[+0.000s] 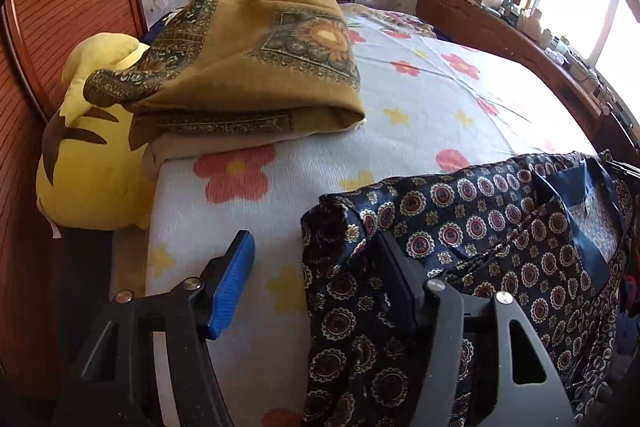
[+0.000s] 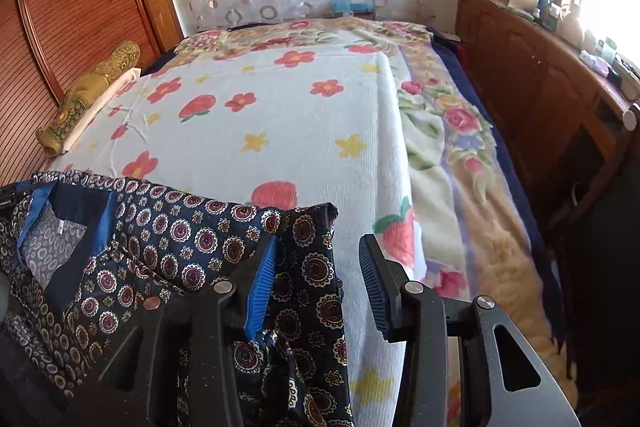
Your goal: Fold small clothes
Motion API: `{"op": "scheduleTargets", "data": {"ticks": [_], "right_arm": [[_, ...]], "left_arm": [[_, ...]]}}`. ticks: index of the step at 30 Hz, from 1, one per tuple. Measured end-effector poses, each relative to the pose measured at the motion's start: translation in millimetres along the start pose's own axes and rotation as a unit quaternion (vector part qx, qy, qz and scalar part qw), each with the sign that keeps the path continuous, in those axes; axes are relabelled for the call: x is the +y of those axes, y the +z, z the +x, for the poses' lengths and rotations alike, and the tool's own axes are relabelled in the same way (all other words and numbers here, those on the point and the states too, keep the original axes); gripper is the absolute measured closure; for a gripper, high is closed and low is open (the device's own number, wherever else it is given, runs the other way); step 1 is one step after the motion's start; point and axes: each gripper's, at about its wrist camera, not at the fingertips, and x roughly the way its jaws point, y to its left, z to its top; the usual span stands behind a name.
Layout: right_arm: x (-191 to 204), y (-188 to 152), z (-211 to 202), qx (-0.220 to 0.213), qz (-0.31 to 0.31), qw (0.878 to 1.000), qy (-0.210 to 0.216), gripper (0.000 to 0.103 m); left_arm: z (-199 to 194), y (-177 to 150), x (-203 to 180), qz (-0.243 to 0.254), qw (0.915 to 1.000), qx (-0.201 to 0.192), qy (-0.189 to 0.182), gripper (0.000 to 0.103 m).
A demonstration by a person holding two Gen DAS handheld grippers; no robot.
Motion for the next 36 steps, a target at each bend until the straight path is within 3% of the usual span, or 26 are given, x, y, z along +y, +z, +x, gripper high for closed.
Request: {"op": "scheduleTargets", "data": {"ticks": [9, 11, 13, 16, 22, 26, 36], "right_arm": [[6, 10, 8, 0.024, -0.032, 0.999, 0.015, 0.059], [11, 9, 9, 0.027, -0.052, 0.998, 0.024, 0.067], [18, 6, 8, 0.029, -0.076, 0.996, 0.04, 0.091], [26, 0, 1, 0.014, -0.103, 0.995, 0.009, 0.096], [24, 5, -60, -0.085, -0.075, 0.993, 0.029, 0.097], [26, 20, -104, -0.13, -0.085, 0.988, 0.017, 0.098], [49, 61, -232, -0.264, -0.132, 0.955, 0.001, 0.098]], "left_arm": [[-4, 3, -16, 0.028, 0.9993, 0.011, -0.024, 0.086], [-8, 2, -19, 0.029, 0.9992, 0.003, -0.026, 0.094], [-19, 1, -24, 0.025, 0.9994, -0.019, -0.017, 0.096], [-45, 0, -28, 0.02, 0.9974, -0.066, -0.019, 0.098], [-110, 17, -37, 0.02, 0.9873, -0.155, -0.029, 0.099], [-145, 39, -42, 0.022, 0.9772, -0.208, -0.033, 0.099], [-227, 81, -23, 0.016, 0.9484, -0.316, -0.011, 0.099]]}}
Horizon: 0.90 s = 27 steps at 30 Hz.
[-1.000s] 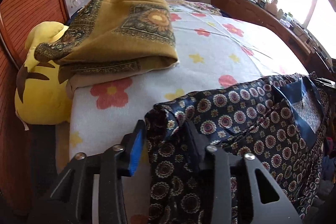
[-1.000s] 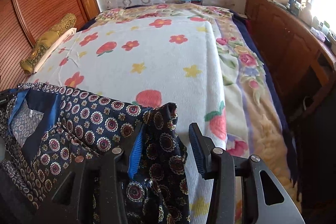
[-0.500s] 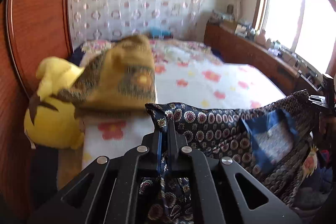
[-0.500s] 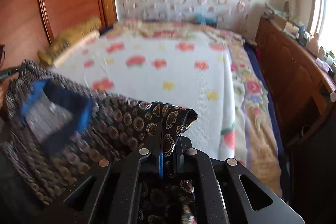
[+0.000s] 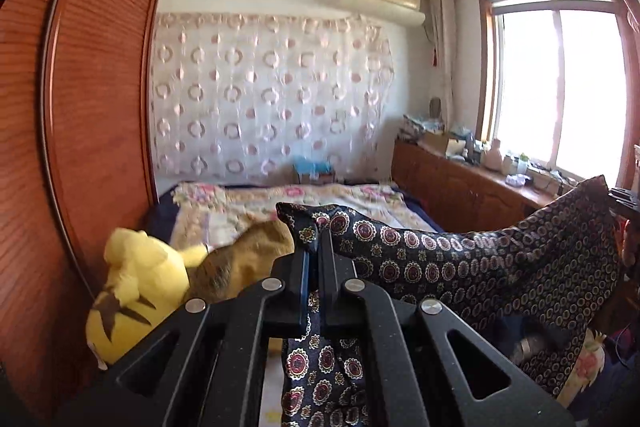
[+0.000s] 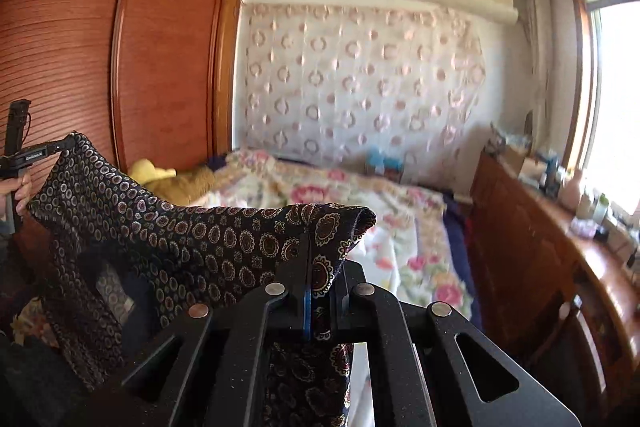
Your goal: Fold small clothes
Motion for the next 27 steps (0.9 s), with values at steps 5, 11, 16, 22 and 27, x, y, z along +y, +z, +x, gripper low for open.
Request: {"op": "scheduleTargets", "data": {"ticks": [5, 11, 16, 22, 27], "right_arm": [[4, 46, -27, -0.052, -0.033, 0.998, -0.018, 0.098], [-5, 98, -10, -0.064, -0.044, 0.996, -0.041, 0.098], [9, 104, 70, -0.006, -0.033, 0.999, -0.04, 0.097], [14, 55, 218, 0.144, 0.029, 0.988, -0.041, 0.071], [18, -4, 262, 0.205, 0.063, 0.976, -0.039, 0.071]], "left_arm": [[-14, 36, 15, 0.001, 0.999, -0.041, 0.017, 0.099], [14, 69, 31, 0.002, 0.9981, -0.047, 0.041, 0.099], [81, 52, 53, -0.016, 0.9978, 0.008, 0.065, 0.099], [179, -29, 92, -0.064, 0.9836, 0.138, 0.097, 0.085], [173, -72, 88, -0.066, 0.9822, 0.156, 0.081, 0.062]]}}
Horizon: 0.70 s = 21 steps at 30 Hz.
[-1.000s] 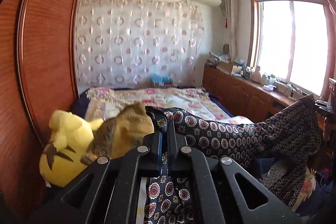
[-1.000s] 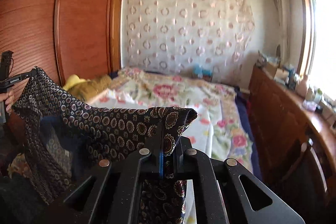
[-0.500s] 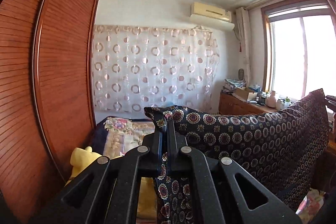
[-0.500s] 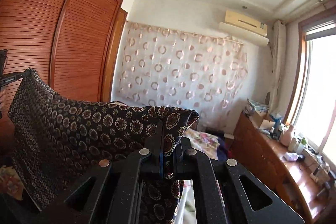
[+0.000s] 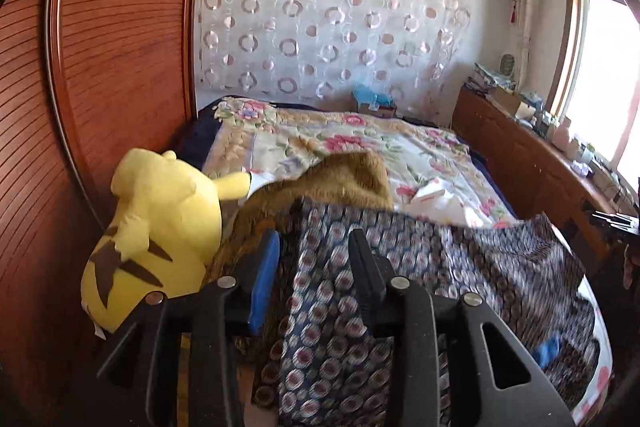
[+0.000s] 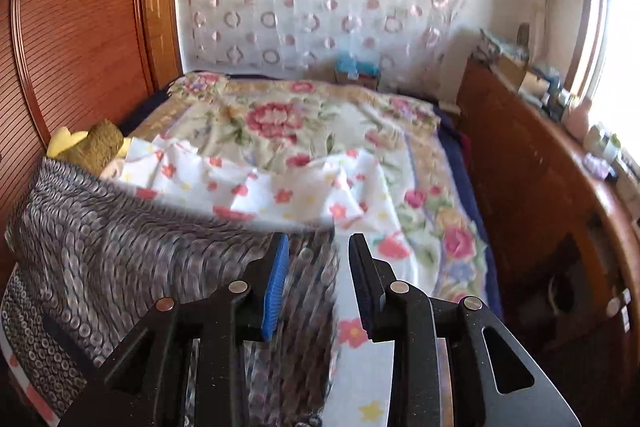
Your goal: Fold small clothes
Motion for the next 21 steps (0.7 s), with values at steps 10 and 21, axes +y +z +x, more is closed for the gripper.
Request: {"op": "scheduleTargets", "data": {"ticks": [10, 21], "right_arm": [[-47, -41, 10, 0.027, -0.005, 0.999, 0.021, 0.071], [-47, -131, -31, 0.026, 0.029, 0.999, 0.031, 0.071]], "left_arm": [[-18, -63, -23, 0.034, 0.9988, 0.029, -0.022, 0.035], [-20, -133, -43, 0.054, 0.9941, 0.079, -0.051, 0.028]]}}
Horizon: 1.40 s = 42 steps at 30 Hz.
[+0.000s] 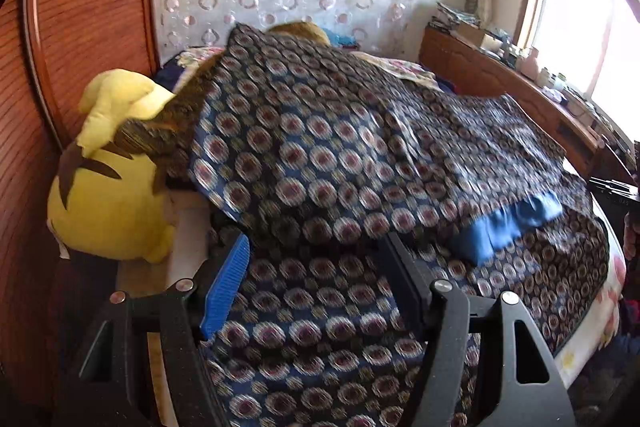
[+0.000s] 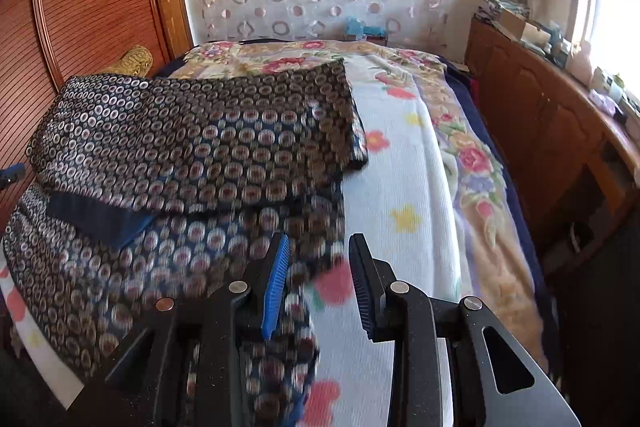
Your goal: Fold small clothes
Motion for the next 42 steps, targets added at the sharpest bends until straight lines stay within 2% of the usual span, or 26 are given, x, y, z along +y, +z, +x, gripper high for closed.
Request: {"op": "scheduleTargets", "data": {"ticks": [1, 4, 6, 8, 9, 11, 14, 20, 23, 25, 27, 31, 36, 42], "right_arm": [[-1, -6, -3, 0.0, 0.001, 1.0, 0.002, 0.071], [1, -25, -11, 0.018, 0.003, 1.0, 0.021, 0.071], [3, -33, -10, 0.027, -0.006, 0.999, 0.015, 0.071], [3, -35, -15, 0.023, -0.01, 1.0, 0.008, 0.08], [2, -36, -16, 0.023, -0.01, 1.0, 0.013, 0.095], [4, -38, -23, 0.02, -0.017, 1.0, 0.017, 0.101], [6, -52, -41, 0.026, -0.03, 0.999, 0.008, 0.102], [1, -58, -60, 0.003, -0.005, 1.0, -0.006, 0.102], [2, -48, -61, -0.017, 0.001, 1.0, -0.011, 0.09], [4, -39, -56, -0.024, 0.001, 1.0, -0.005, 0.074], [6, -26, -44, -0.025, 0.001, 1.0, -0.006, 0.067], [1, 3, -9, -0.023, 0.013, 1.0, -0.005, 0.064], [-13, 37, 35, -0.011, 0.029, 0.999, -0.035, 0.064], [-20, 63, 78, 0.0, 0.059, 0.998, -0.029, 0.064]], "left_arm": [[2, -5, -4, 0.006, 1.0, 0.005, -0.004, 0.022], [10, -12, -13, 0.02, 0.9996, 0.019, 0.0, 0.022], [14, -14, -18, 0.019, 0.9995, 0.025, -0.002, 0.022], [18, -15, -19, 0.017, 0.9994, 0.029, -0.002, 0.022], [19, -15, -20, 0.018, 0.9993, 0.033, 0.0, 0.022], [23, -17, -22, 0.024, 0.9989, 0.04, 0.008, 0.022], [26, -20, -22, 0.025, 0.9984, 0.049, 0.012, 0.022], [28, -19, -24, 0.03, 0.9977, 0.055, 0.026, 0.022], [28, -19, -23, 0.029, 0.9977, 0.055, 0.026, 0.022], [28, -20, -23, 0.029, 0.9977, 0.055, 0.026, 0.021], [28, -20, -23, 0.028, 0.9978, 0.055, 0.026, 0.021], [28, -20, -23, 0.029, 0.9978, 0.055, 0.026, 0.021], [28, -20, -23, 0.029, 0.9978, 0.055, 0.025, 0.021], [29, -20, -23, 0.029, 0.9977, 0.056, 0.024, 0.021]]}}
